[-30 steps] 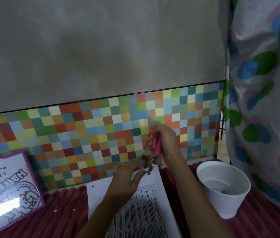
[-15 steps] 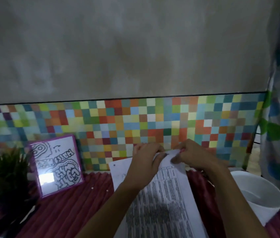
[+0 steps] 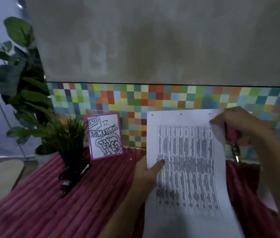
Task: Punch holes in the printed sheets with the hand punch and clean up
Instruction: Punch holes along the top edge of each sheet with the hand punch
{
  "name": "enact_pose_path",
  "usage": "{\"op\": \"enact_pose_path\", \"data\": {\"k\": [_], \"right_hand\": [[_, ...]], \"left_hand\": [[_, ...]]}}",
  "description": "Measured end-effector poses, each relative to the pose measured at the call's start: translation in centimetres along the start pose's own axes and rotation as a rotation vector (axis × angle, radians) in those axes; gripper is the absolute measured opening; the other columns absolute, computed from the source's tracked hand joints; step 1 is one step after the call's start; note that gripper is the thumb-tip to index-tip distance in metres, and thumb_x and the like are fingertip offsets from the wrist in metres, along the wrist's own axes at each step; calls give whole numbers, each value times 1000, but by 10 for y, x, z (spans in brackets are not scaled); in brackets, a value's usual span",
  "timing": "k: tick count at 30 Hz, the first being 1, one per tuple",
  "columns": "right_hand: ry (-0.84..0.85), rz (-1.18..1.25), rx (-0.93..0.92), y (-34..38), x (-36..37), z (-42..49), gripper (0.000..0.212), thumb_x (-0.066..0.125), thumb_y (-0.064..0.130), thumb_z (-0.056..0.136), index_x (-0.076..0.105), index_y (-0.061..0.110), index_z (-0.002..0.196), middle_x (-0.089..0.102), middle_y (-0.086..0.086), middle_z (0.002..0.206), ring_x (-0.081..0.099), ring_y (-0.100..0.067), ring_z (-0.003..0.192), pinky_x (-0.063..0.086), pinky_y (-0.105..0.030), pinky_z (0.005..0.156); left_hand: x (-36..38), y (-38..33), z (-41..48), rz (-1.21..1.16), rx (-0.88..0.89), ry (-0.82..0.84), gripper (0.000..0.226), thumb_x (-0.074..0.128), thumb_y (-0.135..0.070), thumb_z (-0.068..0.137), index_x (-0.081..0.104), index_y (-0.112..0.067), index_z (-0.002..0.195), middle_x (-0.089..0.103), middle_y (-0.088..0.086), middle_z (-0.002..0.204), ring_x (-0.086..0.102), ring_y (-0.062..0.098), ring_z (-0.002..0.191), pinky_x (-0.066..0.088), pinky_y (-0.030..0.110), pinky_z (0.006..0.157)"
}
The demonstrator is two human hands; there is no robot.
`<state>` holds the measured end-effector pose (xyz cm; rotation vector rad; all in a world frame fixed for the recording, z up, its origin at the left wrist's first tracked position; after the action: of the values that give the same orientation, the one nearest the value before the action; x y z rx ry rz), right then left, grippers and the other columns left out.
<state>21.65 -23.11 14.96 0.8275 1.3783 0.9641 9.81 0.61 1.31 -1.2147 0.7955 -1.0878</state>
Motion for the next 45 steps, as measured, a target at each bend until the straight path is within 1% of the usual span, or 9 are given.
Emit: {"op": "enact_pose_path", "data": {"k": [5,8,17,22,28,33,39,42,45], "right_hand": [[-20,-70,-136,50,28,-8,9,67,8,80,64,0,82,56,-15,73,51,-26,56,43,-31,57],[92,-316,-184,61,89,-11,18,62,8,83,53,5,68,51,-11,68,45,-24,54,37,-24,51],[366,-811,-198,-11,255,0,37,50,13,88,28,16,59,25,1,60,23,-15,51,19,-27,49],[288,-815,-160,-39,263,3,32,50,13,87,36,13,59,35,-1,59,34,-18,51,26,-26,48],[229,-818,-136,-53,265,9,29,51,14,85,40,13,58,48,-7,70,52,-26,68,40,-30,58],[253,-849,-147,-57,270,10,25,56,25,85,45,17,64,59,-6,86,63,-28,83,49,-31,66],[351,-857,-144,-53,268,9,14,58,23,85,60,9,86,62,-6,86,64,-25,86,47,-30,63],[306,-699,-162,-43,230,25,56,60,19,82,48,16,137,62,-12,120,60,-28,105,53,-35,80],[191,-815,-224,-40,172,37,48,57,25,89,55,12,135,56,-11,136,53,-29,124,47,-39,100]], "left_hand": [[-80,-53,12,261,-87,73,21,68,-13,88,70,-13,110,74,6,103,71,21,93,59,32,80],[-133,-64,2,400,-191,123,11,67,-14,90,68,-19,99,72,-4,90,70,4,74,52,15,59],[-229,8,-10,820,-436,8,25,75,-20,82,63,-13,102,68,0,91,65,12,81,46,20,58],[-221,12,-10,985,-304,-68,51,79,-24,75,44,-16,110,59,1,101,62,17,83,48,26,59],[-214,14,-4,1216,-209,-50,21,61,-19,80,64,-11,99,68,4,95,64,19,82,55,34,73],[-218,20,-2,1203,-237,-50,13,63,-8,78,53,-16,78,58,-1,82,60,18,76,48,28,70],[-213,21,1,1329,-229,-77,14,56,-10,83,68,-3,80,64,7,78,61,22,70,52,32,62],[-188,-1,-3,1562,-14,-179,16,53,-13,91,64,-3,92,57,11,99,53,28,93,50,35,69],[-138,-17,5,1601,230,-179,13,66,-7,83,66,-6,96,60,10,101,54,29,95,54,36,73]]}}
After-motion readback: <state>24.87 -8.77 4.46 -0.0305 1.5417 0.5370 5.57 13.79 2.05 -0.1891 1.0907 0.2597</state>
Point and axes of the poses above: each hand's wrist, its own z-axis towards the middle knuckle, its own x-axis out of the palm, y = z × x, the point moved 8 cm from there along z, towards the middle knuckle
